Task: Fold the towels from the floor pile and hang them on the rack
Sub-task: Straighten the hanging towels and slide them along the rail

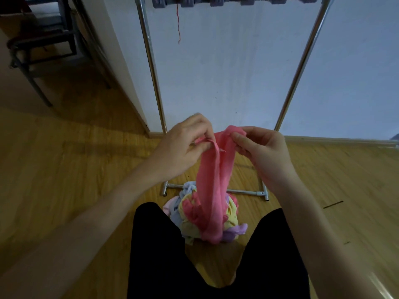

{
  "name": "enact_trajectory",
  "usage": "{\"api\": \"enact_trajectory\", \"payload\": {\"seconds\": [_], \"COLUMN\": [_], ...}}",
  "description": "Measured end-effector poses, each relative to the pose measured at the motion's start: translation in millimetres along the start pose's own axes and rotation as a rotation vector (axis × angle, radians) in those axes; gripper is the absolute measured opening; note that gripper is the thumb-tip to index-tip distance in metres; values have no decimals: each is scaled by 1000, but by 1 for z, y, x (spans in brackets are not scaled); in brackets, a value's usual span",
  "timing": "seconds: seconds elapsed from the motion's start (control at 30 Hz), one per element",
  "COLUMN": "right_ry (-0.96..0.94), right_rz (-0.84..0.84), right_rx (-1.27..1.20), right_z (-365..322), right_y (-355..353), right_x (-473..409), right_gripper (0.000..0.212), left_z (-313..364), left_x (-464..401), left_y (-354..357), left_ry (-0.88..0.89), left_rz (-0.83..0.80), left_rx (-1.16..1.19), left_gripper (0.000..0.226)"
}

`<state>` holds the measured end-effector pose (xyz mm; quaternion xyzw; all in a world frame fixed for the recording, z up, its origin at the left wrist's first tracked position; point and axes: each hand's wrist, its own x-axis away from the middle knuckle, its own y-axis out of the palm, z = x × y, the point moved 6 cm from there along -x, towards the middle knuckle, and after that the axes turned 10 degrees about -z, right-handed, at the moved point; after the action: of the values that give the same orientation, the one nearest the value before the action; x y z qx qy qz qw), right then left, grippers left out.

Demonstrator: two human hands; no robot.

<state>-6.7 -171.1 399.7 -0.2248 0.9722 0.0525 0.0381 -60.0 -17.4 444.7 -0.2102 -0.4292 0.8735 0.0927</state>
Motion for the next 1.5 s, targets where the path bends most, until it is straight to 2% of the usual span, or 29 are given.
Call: {"api": "enact_trajectory", "payload": {"seconds": [0.1,0.3,0.53,0.87,1.03,1.27,1.5], "right_ry": [-61,-107,-130,-213,-240,-242,-317], "right_rz": [-91,-208,-308,-281,-116,-46,111], "right_rx": [113,277,164,299,340,361,543], "right_z": [-5,-6,-5,-4,-14,-21,-34], "right_y": [9,18,26,18,-4,-21,-35], "right_x": [1,2,5,0,-5,-5,-4], "right_gripper": [17,22,38,24,19,18,22], "left_z": [-7,-14,-22,-23,-38,-50,-32], "left_x": [-1,-2,-2,-2,15,32,9], "left_y": [8,13,14,16,19,19,-23], "left_ry": [-58,-95,-153,-147,-137,-71,15], "left_rz": [-32,40,110,98,33,24,155], "left_rx": [107,200,256,306,171,-278,-463], "left_gripper": [5,4,8,2,12,32,22]}}
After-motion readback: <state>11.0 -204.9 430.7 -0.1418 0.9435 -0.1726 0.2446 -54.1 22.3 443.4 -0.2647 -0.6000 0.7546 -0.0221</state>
